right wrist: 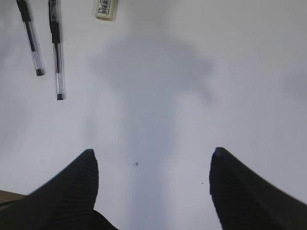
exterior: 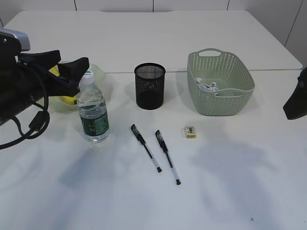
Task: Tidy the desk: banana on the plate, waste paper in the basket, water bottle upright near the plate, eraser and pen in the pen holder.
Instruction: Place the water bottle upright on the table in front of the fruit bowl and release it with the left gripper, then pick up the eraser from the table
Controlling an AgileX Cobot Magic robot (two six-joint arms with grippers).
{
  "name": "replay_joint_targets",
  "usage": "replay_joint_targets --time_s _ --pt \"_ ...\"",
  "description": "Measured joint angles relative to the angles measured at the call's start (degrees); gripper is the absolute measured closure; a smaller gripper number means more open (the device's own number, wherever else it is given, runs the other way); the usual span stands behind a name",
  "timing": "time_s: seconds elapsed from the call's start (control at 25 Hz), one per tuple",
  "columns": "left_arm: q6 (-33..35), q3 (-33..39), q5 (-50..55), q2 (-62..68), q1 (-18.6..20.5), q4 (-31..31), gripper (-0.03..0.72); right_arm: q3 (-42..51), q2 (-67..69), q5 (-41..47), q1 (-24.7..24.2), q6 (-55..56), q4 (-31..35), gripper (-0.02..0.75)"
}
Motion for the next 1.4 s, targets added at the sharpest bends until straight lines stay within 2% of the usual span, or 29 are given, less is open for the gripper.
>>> replay_joint_targets --time_s 0.28,0.68,0.84,0.96,1.08,1.28,1.4 --pt "-0.3 0.1 7.7 -4.6 1.4 -7.6 0.153 0.0 0.0 -0.4 0.0 0.0 0.0 0.202" --pt "-2.1 0.1 21.4 -10.3 13.2 -10.0 0.153 0.0 0.0 -2.2 0.0 0.0 0.0 0.202" --pt "-2.6 0.2 29.2 -11.2 14.4 -12.1 0.153 0.0 0.0 -2.3 0.0 0.0 0.0 0.202" --pt "-3.6 0.2 38.6 -11.4 14.4 -12.1 0.153 0.0 0.0 -2.3 0.0 0.0 0.0 0.202" --pt "-3.9 -1.4 53.5 -11.9 14.4 -12.1 0.157 0.0 0.0 -2.8 0.0 0.0 0.0 0.202" --pt "-3.7 -7.7 77.2 -12.0 14.4 -11.9 0.17 0.0 0.0 -4.3 0.0 0.0 0.0 0.202" --pt "-0.4 -11.7 88.6 -12.0 14.4 -11.9 0.171 0.0 0.1 -4.9 0.0 0.0 0.1 0.202"
